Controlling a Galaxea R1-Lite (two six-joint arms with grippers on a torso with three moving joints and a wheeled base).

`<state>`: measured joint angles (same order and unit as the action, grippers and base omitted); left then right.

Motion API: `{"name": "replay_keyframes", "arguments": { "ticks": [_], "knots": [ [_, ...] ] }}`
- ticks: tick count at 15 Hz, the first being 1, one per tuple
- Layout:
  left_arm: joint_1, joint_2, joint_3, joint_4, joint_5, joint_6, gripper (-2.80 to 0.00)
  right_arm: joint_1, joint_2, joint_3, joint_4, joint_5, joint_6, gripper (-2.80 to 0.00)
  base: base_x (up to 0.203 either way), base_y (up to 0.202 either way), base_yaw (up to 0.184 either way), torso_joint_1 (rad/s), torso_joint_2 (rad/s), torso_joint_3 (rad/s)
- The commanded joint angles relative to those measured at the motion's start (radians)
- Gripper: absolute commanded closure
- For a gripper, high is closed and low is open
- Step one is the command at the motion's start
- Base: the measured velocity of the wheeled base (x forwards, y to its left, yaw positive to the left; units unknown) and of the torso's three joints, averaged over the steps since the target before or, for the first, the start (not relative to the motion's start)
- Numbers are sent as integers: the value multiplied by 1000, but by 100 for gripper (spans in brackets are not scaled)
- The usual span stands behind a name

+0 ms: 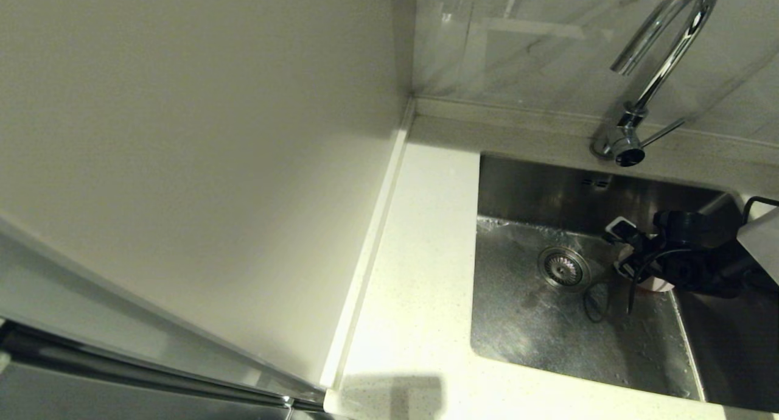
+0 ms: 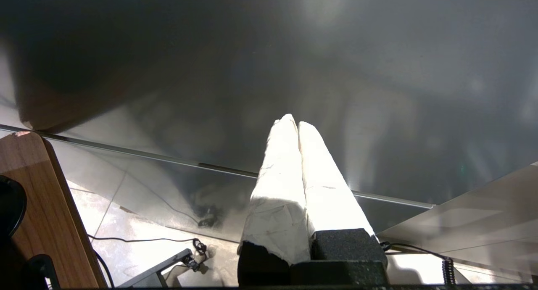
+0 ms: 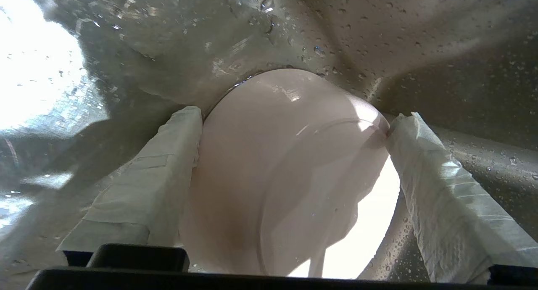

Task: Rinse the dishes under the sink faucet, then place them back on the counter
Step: Put a bowl back to the table from the sink

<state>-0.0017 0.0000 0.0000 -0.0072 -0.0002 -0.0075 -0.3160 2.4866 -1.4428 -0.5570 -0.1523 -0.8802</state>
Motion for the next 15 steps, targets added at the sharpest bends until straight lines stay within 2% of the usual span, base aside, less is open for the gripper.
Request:
{"name": "replay_keyframes", "arguments": {
  "ticks": [1, 6, 14, 15],
  "knots": [
    [0, 0, 3, 0, 0, 0, 0, 0, 5, -17, -6, -3, -4, -280, 0, 0, 0, 0, 0, 0],
    [0, 0, 3, 0, 0, 0, 0, 0, 42, -160, -6, -4, 7, -280, 0, 0, 0, 0, 0, 0],
    [0, 0, 3, 0, 0, 0, 0, 0, 18, -162, -6, -4, 18, -280, 0, 0, 0, 0, 0, 0],
    [0, 0, 3, 0, 1, 0, 0, 0, 10, -157, -6, -3, 18, -74, 0, 0, 0, 0, 0, 0]
  ]
}}
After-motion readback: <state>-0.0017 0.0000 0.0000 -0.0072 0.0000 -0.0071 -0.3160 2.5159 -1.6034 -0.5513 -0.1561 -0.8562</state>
